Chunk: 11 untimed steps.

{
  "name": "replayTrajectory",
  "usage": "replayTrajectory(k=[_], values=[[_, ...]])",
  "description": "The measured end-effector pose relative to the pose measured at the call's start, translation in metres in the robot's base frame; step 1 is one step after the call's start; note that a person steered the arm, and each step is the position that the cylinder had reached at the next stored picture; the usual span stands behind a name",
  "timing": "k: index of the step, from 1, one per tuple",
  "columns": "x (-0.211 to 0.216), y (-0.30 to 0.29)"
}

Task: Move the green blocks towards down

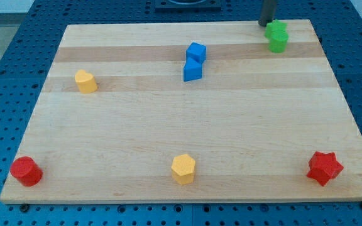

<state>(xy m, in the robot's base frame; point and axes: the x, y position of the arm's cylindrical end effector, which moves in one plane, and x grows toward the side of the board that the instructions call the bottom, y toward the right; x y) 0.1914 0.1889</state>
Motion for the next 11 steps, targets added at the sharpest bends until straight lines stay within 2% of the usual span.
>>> replayTrajectory(k=[2, 3, 5, 7, 10, 11], values=[[0.002, 0.045], [0.006, 0.042], [0.052, 0.021], [0.067, -0.040], [0.077, -0.016], [0.093, -0.015]])
